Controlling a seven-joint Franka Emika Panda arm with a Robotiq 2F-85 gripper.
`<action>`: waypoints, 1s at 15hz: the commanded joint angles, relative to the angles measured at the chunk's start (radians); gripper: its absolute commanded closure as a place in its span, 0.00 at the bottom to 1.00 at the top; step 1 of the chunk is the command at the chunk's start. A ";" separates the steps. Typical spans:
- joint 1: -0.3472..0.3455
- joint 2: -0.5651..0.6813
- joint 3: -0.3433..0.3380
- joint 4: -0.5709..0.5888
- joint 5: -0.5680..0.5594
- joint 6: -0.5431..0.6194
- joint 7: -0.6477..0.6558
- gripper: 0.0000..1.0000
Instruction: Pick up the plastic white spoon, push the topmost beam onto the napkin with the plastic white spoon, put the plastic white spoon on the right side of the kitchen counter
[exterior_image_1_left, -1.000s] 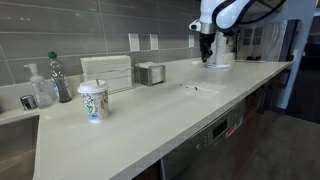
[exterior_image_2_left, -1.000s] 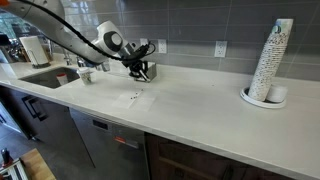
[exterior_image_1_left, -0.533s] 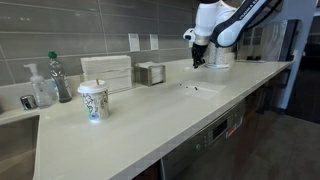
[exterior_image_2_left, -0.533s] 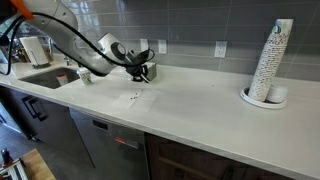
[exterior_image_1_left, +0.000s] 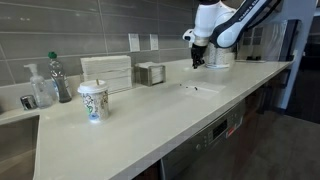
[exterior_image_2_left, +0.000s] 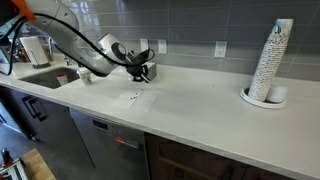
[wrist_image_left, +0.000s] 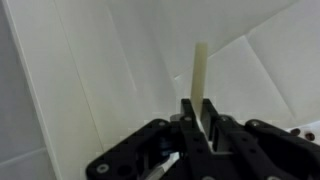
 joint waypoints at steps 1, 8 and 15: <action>0.004 0.048 -0.014 0.024 -0.101 0.045 0.015 0.97; 0.016 0.116 -0.022 0.059 -0.202 0.092 0.024 0.97; 0.033 0.174 -0.028 0.117 -0.275 0.091 0.042 0.97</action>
